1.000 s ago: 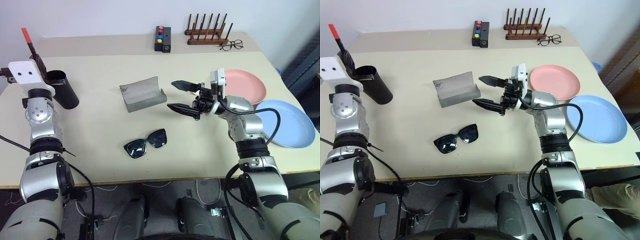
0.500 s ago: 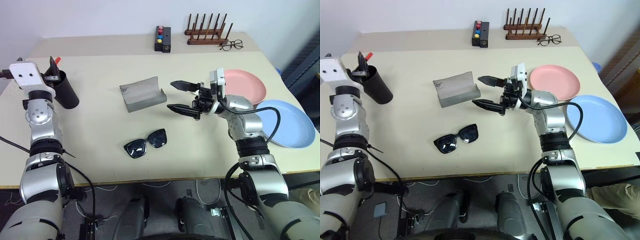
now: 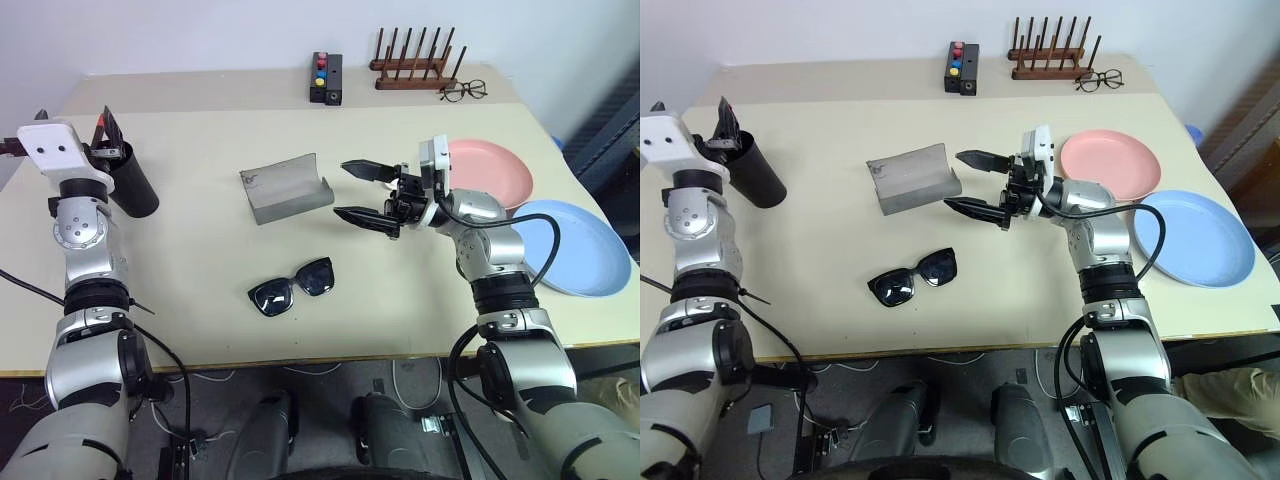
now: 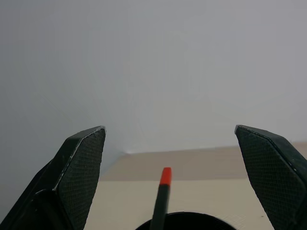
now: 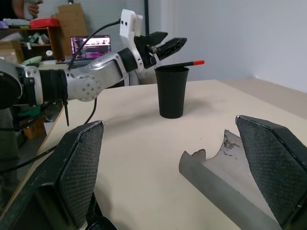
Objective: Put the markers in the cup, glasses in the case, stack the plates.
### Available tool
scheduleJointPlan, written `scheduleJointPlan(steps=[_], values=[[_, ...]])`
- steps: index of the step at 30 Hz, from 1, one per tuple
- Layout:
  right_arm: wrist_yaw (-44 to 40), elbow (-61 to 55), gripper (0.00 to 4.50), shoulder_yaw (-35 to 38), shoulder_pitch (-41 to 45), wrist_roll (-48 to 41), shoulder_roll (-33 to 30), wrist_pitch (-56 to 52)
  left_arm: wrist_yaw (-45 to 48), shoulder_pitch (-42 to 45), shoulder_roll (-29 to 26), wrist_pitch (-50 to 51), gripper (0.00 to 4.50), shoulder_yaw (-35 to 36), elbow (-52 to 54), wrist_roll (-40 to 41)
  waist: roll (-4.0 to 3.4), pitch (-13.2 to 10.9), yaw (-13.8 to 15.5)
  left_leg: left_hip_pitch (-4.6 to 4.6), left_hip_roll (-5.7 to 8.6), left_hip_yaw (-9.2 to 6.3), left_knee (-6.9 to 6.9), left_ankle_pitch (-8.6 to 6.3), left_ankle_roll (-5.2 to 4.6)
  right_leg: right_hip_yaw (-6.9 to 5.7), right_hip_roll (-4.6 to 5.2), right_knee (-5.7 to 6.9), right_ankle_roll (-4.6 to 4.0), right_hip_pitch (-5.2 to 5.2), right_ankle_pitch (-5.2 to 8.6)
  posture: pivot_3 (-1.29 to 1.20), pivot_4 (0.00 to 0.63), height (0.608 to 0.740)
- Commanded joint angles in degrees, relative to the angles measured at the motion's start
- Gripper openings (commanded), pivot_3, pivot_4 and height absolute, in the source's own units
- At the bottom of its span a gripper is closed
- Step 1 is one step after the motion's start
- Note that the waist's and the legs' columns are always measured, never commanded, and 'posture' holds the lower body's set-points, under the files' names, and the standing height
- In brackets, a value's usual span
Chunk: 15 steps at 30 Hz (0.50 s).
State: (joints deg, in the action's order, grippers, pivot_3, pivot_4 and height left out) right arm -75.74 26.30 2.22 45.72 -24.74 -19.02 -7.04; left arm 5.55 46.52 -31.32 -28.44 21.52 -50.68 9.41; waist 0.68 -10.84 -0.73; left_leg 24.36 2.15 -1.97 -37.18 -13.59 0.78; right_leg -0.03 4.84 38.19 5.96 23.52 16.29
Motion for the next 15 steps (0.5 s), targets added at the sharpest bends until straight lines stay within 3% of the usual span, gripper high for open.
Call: scheduleJointPlan(steps=[1, 5, 10, 15], values=[[0.17, -0.58, 4.5, 0.38, 1.5, -0.37, -0.04, 1.16, 0.14, 1.89, -0.51, 6.9, 4.41, 2.04, 4.3, 4.07, 0.0, 0.0, -0.06, 0.0, 0.0, 0.0, 0.0, 0.0, 0.0, 0.0, 0.0, 0.0, 0.0, 0.0, 0.0, 0.0, 0.15, 0.74], [0.36, -0.74, 4.5, 0.49, 1.32, -0.38, -0.2, 1.22, -2.15, 1.68, -1.03, 20.56, 4.41, 4.25, 10.17, 8.72, 0.0, 0.0, -0.14, 0.0, -0.01, -0.01, 0.0, 0.0, 0.0, 0.0, -0.01, 0.02, 0.0, 0.0, 0.0, 0.0, 0.15, 0.74], [0.29, -0.7, 4.5, 0.68, 1.16, -0.37, -0.63, 1.29, -10.61, 0.16, -2.99, 39.88, 4.41, 5.32, 21.89, 8.98, 0.02, -0.01, -0.22, 0.0, -0.02, -0.03, 0.0, 0.0, 0.0, 0.0, -0.02, 0.02, 0.0, 0.01, 0.0, 0.0, 0.15, 0.74], [0.17, 0.09, 4.5, 0.6, 1.62, -0.2, -0.51, 1.64, -11.66, -0.13, -3.99, 53.02, 4.41, 5.89, 33.04, 11.69, 0.02, -0.01, -0.01, 0.0, -0.02, -0.05, -0.01, 0.0, 0.01, 0.01, -0.02, 0.02, 0.0, 0.0, 0.0, 0.0, 0.15, 0.74]])
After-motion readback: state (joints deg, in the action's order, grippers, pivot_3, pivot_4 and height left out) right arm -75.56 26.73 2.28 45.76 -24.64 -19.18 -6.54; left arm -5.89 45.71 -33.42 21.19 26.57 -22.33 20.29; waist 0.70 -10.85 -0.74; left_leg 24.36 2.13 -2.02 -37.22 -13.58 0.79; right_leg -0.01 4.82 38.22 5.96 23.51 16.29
